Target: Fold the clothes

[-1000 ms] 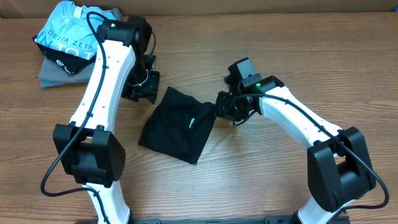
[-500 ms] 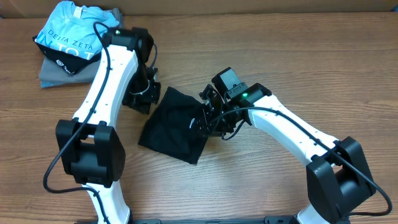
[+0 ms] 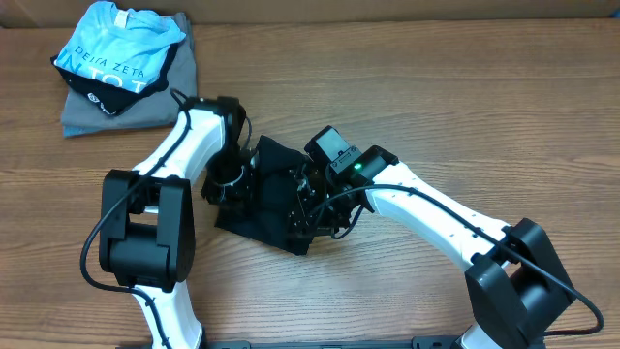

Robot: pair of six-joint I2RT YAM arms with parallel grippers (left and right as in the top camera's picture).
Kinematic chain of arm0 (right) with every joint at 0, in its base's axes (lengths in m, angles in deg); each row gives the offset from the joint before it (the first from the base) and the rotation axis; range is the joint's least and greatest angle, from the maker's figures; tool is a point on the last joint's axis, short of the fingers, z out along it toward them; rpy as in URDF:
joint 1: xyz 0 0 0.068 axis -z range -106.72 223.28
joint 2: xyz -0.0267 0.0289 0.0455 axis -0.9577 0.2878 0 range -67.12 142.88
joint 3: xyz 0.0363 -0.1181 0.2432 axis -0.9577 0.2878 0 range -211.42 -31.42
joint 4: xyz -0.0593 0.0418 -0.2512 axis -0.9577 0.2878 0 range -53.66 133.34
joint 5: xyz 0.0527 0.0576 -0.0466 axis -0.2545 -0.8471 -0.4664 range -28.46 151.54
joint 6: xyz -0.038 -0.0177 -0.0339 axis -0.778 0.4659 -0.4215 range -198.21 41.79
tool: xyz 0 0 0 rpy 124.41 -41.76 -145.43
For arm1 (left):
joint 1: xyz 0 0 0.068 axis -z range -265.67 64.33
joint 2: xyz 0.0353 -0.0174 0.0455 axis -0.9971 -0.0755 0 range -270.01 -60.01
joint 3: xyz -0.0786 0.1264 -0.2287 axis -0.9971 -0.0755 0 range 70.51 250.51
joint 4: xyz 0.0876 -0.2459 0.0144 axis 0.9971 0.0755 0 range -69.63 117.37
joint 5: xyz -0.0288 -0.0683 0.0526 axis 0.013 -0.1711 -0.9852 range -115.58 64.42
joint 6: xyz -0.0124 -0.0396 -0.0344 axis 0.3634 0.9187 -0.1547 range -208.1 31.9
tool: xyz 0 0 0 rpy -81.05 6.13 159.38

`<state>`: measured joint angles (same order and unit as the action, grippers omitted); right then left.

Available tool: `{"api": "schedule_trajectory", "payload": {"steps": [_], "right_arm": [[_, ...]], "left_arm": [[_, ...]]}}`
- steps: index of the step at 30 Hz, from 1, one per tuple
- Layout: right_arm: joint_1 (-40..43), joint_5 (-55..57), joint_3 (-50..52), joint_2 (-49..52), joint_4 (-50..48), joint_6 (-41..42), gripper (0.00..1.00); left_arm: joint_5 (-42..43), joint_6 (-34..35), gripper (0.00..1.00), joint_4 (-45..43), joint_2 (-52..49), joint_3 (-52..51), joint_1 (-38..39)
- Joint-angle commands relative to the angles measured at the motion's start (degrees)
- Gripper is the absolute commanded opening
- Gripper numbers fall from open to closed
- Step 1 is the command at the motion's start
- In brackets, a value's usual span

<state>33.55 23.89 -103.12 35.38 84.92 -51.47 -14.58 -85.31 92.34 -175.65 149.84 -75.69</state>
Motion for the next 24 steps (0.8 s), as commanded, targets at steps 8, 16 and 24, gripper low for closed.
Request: {"api": "schedule_trajectory", "payload": {"steps": [8,16,24], "right_arm": [[0.20,0.63,5.03,0.50,-5.11,4.39,0.46],[0.17,-0.17,5.03,0.50,-9.73,4.39,0.57],[-1.53,0.35,5.51,0.50,-15.82,5.55,0.38]], "left_arm": [[-2.40,0.44,0.09,-0.72,0.04,-2.19,-1.09],[-0.68,-0.09,0.14,5.99,0.37,7.61,-1.11],[-1.40,-0.24,0.16,9.60,0.42,14.45,-1.16]]}}
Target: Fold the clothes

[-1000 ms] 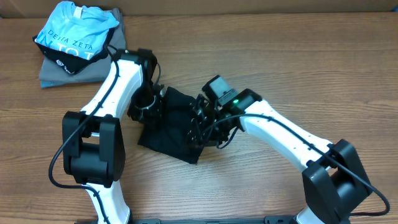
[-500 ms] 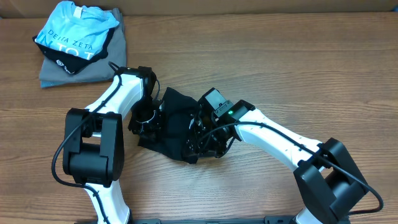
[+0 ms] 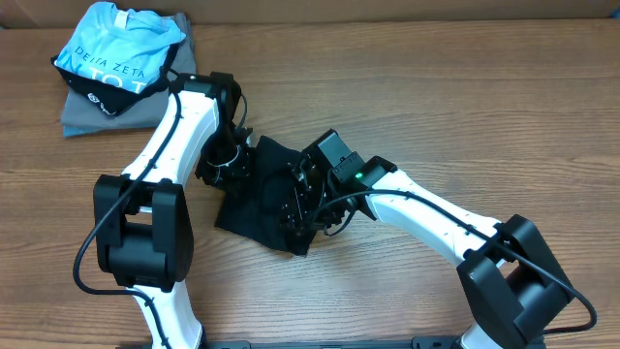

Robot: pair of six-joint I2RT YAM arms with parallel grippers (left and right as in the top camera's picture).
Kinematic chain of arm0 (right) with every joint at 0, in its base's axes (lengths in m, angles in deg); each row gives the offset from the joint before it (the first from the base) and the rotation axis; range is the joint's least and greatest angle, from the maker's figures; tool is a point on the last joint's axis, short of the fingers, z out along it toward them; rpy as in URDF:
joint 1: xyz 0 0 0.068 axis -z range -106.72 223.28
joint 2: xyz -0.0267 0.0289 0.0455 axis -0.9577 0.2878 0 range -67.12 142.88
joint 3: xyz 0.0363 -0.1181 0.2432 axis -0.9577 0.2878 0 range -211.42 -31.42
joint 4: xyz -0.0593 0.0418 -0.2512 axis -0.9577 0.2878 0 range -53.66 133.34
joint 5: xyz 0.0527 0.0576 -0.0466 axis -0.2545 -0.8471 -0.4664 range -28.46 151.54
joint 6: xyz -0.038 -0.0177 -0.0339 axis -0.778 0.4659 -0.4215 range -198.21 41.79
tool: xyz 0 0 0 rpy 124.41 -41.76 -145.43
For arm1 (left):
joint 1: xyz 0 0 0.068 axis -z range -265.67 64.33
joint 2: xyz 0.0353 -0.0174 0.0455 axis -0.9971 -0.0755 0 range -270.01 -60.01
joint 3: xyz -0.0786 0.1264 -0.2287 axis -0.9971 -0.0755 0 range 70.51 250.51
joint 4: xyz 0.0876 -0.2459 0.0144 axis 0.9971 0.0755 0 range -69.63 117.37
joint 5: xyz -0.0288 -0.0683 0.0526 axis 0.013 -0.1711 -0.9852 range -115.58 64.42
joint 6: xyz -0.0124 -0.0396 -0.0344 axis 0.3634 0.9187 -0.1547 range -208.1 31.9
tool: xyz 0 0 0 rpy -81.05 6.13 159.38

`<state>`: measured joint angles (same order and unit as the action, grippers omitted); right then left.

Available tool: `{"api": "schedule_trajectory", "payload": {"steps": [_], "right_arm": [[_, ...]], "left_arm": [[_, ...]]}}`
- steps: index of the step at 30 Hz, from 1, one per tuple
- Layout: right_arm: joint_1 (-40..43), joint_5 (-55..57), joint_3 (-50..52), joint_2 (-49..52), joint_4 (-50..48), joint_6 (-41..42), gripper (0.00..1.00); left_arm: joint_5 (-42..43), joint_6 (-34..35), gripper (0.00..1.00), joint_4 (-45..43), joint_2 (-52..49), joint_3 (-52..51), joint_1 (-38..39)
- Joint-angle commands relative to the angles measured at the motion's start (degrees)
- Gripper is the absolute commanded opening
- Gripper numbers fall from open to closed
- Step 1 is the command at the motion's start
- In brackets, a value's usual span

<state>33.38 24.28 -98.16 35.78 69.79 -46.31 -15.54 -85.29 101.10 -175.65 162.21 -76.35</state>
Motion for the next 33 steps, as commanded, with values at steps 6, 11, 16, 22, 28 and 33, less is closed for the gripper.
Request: {"api": "schedule_trajectory", "payload": {"steps": [6,11,16,22,28,33], "right_arm": [[-2.05,1.18,0.79,0.50,-0.83,1.40,0.38],[-2.14,1.20,0.79,0.98,-0.68,1.38,0.04],[-0.28,4.20,0.72,0.96,2.34,1.62,0.04],[2.69,8.39,0.68,0.96,10.45,4.63,0.04],[4.26,-1.73,0.68,0.61,7.52,-4.31,0.28],[1.81,-1.57,0.72,0.76,4.26,-1.88,0.62]], "left_arm": [[-0.59,-0.28,0.16,1.55,0.42,2.58,-0.79],[-1.38,-0.26,0.16,1.55,0.42,2.58,-0.79],[-2.32,-0.31,0.16,1.62,0.42,2.58,-0.79],[-3.41,-0.52,0.18,1.79,0.42,2.58,-0.79],[-3.82,-1.16,0.24,1.95,0.42,2.58,-0.79],[-3.82,-1.14,0.25,1.51,0.42,2.58,-0.79]]}}
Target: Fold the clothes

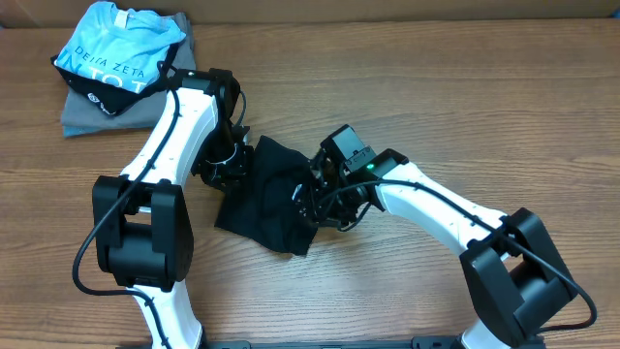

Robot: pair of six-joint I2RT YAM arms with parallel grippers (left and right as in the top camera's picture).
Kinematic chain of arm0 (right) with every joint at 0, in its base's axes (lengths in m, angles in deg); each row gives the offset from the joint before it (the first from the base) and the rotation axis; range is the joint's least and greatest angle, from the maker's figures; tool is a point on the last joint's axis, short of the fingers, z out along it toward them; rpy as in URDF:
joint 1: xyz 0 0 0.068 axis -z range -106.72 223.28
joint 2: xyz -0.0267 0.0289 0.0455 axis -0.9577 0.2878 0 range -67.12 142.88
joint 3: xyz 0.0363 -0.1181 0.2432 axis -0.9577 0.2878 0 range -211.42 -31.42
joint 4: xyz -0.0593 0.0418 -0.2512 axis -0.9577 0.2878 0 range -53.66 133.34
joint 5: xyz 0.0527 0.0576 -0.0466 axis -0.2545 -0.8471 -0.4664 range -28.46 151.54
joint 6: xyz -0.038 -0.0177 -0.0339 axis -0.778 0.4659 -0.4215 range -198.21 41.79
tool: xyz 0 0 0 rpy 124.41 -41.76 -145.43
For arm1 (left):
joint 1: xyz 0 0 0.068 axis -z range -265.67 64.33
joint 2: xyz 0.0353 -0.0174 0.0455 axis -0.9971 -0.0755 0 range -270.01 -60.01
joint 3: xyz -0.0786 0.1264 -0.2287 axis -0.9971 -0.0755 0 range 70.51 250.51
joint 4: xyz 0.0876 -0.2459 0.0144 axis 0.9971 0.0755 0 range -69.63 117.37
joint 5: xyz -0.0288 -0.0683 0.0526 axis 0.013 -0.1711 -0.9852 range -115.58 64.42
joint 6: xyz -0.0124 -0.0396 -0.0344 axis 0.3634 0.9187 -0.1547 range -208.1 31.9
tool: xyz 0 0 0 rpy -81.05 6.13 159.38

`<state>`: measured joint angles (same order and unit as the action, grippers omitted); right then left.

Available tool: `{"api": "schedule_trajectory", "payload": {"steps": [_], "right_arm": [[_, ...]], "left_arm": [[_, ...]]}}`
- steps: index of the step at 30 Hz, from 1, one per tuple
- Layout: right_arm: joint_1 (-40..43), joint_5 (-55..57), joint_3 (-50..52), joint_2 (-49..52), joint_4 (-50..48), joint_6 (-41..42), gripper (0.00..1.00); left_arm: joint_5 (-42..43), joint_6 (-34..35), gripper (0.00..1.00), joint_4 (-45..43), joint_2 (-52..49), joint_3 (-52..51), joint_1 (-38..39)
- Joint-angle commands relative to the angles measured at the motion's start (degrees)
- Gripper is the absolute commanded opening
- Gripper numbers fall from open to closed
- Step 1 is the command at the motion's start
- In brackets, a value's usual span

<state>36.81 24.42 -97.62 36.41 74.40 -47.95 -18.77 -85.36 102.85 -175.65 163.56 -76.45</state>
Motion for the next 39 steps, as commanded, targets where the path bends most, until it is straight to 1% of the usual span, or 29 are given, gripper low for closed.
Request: {"api": "schedule_trajectory", "payload": {"steps": [1,2,5,6,7,11,13,14,15,17,18,20,23,25,27,30,33,34,37,38,39], "right_arm": [[-2.49,-0.90,0.31,0.37,-0.76,0.44,0.63],[-3.10,-0.90,0.35,0.66,-1.22,0.42,0.62],[-5.01,-1.11,0.35,2.47,-2.10,1.55,0.52],[-5.27,-1.81,0.35,3.08,-2.47,1.51,0.42],[-5.33,-2.47,0.35,3.17,-2.91,1.46,0.35],[-5.31,-2.67,0.09,3.17,-4.98,1.25,0.18],[-5.29,-2.27,0.09,3.15,-5.11,1.25,0.04],[-4.85,-0.76,0.07,3.17,-3.08,1.42,0.04],[-3.80,2.67,0.09,3.17,1.86,4.59,0.04],[-2.71,4.52,0.17,3.17,5.35,7.39,0.04],[-2.38,4.48,0.17,3.17,6.05,7.45,0.04],[-2.08,4.59,0.20,3.17,7.63,7.80,0.12],[-1.92,5.62,0.17,3.17,8.90,8.39,0.13],[-1.33,5.79,0.17,3.17,9.35,8.41,0.14],[-0.46,5.75,0.07,3.13,10.54,8.41,0.18],[2.01,5.46,-0.52,2.38,12.28,7.23,0.19],[4.70,5.55,-0.79,0.13,11.15,5.95,0.20],[5.62,5.51,-0.81,-0.81,9.73,5.40,0.22],[7.82,5.05,-0.81,-2.69,3.50,4.24,0.35],[8.74,4.02,-0.81,-2.82,-0.22,4.28,0.42],[9.16,4.07,-0.79,-2.73,-2.23,4.44,0.44]], "left_arm": [[-0.59,-1.07,0.25,-0.26,0.42,1.22,-0.68],[-0.59,-1.07,0.25,-0.26,0.42,1.22,-0.68],[-0.59,-1.09,0.25,-0.22,0.42,1.22,-0.68],[-0.59,-1.07,0.25,-0.24,0.42,1.22,-0.68],[-0.59,-1.09,0.24,-0.24,0.42,1.22,-0.68],[-0.61,-1.11,0.25,-0.22,0.42,1.22,-0.68],[-0.63,-1.36,0.25,-0.22,0.42,1.22,-0.68],[-0.85,-1.49,0.25,-0.22,0.42,1.22,-0.68],[-0.85,-1.49,0.25,-0.17,0.42,1.22,-0.68],[-0.85,-1.51,0.25,-0.17,0.42,1.22,-0.68],[-0.87,-1.51,0.25,-0.20,0.42,1.22,-0.68],[-0.87,-1.49,0.26,-0.22,0.42,1.22,-0.68],[-0.87,-1.49,0.26,-0.24,0.42,1.22,-0.68],[-1.05,-1.49,0.28,-0.22,0.42,1.22,-0.68],[-1.05,-1.49,0.30,-0.15,0.42,1.22,-0.68],[-1.05,-1.49,0.32,0.00,0.42,1.22,-0.68],[-1.03,-1.51,0.33,-0.24,0.42,1.22,-0.68],[-1.03,-1.51,0.34,-0.46,0.42,1.22,-0.68],[-0.98,-1.49,0.36,-1.38,0.42,1.22,-0.68],[-0.76,-1.49,0.36,-1.81,0.42,1.22,-0.66],[-0.63,-1.46,0.36,-2.01,0.42,1.22,-0.59]]}}
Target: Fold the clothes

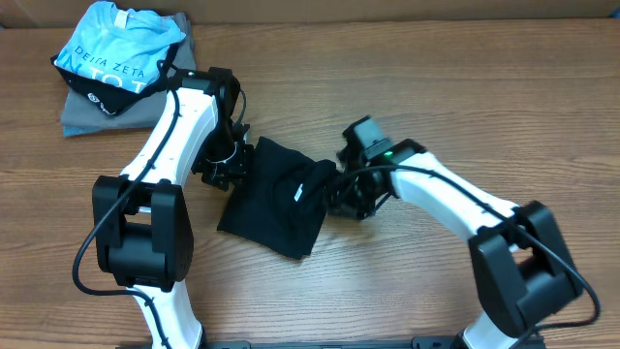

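A black garment lies folded into a compact, roughly square bundle at the middle of the table, with a small white label showing on top. My left gripper sits at the bundle's upper left edge, its fingers hidden under the wrist. My right gripper is at the bundle's right edge, just off the cloth. From above its dark fingers merge with the fabric, so I cannot tell whether either gripper holds anything.
A stack of folded clothes stands at the back left corner: a light blue printed shirt on top, a black one under it and a grey one at the bottom. Bare wooden table surrounds the bundle.
My right gripper has moved to the right, from over the black bundle to its right edge. The top of the bundle now shows uncovered and smoother. The left gripper has barely moved.
Both grippers were down on the black garment, close together over its middle. Then the left gripper stood further back at the upper left edge while the right stayed on the cloth. The right was then further right, and now lies at the bundle's right edge.
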Robot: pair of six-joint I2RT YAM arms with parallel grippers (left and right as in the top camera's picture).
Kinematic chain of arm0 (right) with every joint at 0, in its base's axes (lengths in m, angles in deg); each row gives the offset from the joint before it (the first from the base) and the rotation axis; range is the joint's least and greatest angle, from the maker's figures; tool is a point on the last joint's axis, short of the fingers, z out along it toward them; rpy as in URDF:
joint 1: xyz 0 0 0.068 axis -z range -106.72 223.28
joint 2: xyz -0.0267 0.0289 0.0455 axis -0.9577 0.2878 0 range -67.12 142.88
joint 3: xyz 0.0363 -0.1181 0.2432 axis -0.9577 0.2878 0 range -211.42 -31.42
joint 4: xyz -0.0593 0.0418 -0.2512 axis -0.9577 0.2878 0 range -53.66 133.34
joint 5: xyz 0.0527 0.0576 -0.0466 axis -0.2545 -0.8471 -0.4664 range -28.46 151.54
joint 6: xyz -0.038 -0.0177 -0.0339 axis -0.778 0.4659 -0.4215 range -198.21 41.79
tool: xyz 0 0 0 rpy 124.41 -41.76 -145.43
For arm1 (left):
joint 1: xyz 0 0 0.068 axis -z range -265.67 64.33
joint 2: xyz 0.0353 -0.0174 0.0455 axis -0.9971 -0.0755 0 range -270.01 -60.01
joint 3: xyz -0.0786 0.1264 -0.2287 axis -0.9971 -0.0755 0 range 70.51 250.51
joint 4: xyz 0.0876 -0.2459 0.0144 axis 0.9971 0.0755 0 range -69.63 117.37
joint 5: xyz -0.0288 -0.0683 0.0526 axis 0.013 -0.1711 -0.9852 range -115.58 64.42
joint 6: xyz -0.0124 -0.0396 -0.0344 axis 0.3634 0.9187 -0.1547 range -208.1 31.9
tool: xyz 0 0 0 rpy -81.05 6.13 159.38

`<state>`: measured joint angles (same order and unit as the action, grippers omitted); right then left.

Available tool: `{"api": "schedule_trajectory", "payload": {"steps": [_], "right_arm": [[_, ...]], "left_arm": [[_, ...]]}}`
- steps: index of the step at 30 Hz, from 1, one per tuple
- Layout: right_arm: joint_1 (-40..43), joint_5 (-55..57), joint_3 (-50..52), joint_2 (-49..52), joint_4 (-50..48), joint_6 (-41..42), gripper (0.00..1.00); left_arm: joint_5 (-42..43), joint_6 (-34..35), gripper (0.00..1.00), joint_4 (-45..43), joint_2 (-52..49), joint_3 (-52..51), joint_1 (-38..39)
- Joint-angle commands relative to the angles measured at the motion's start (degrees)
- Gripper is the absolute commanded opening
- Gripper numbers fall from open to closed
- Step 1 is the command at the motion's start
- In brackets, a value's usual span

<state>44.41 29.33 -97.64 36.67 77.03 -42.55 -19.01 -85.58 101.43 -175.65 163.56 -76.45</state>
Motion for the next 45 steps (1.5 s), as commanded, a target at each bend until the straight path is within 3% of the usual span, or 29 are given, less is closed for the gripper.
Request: {"api": "schedule_trajectory", "payload": {"steps": [1,9,12,16,19,23,25,31,35,39,42,45], "right_arm": [[1.79,-0.57,-0.76,-2.71,-6.58,-0.85,0.45],[1.95,10.34,-0.76,-0.13,-13.05,6.49,0.47],[1.95,10.34,-0.74,-0.11,-15.85,6.36,0.29],[1.95,15.50,-0.68,-0.11,-13.09,6.40,0.13],[2.29,17.70,-0.48,-0.09,-9.66,6.75,0.04],[3.50,18.25,-0.48,-0.09,-6.49,9.35,0.04],[3.87,18.27,-0.48,-0.09,-6.75,8.79,0.08],[5.05,20.11,-0.52,-0.17,-9.07,-0.24,0.37],[5.38,7.10,-1.38,-1.51,-8.92,-7.15,0.36],[4.55,-7.30,-1.38,-2.82,-7.08,-6.86,0.37],[2.80,-8.83,-1.36,-2.56,-3.89,-5.11,0.45],[-0.02,-4.13,-1.33,-1.77,-2.01,-2.10,0.51]], "left_arm": [[0.11,-1.25,0.37,-0.85,0.42,1.22,-0.59],[4.02,-1.27,0.39,-1.73,0.42,1.11,-0.50],[4.02,-1.29,0.39,-1.79,0.42,0.37,-0.46],[4.02,-1.27,0.38,-2.25,0.42,-2.36,-0.46],[4.04,-1.27,0.38,-3.63,0.42,-5.51,-0.44],[4.57,-1.27,0.38,-4.98,0.42,-8.72,-0.44],[5.88,-1.27,0.38,-5.84,0.42,-9.75,-0.44],[6.51,-1.55,0.41,-6.78,0.42,-10.32,-0.44],[5.79,-4.11,0.46,-5.66,0.42,-10.34,-0.44],[2.47,-3.98,0.44,-5.33,0.42,-10.43,-0.46],[1.84,-3.72,0.40,-5.77,0.42,-10.43,-0.46],[2.05,-3.13,0.28,-6.12,0.42,-10.43,-0.44]]}}
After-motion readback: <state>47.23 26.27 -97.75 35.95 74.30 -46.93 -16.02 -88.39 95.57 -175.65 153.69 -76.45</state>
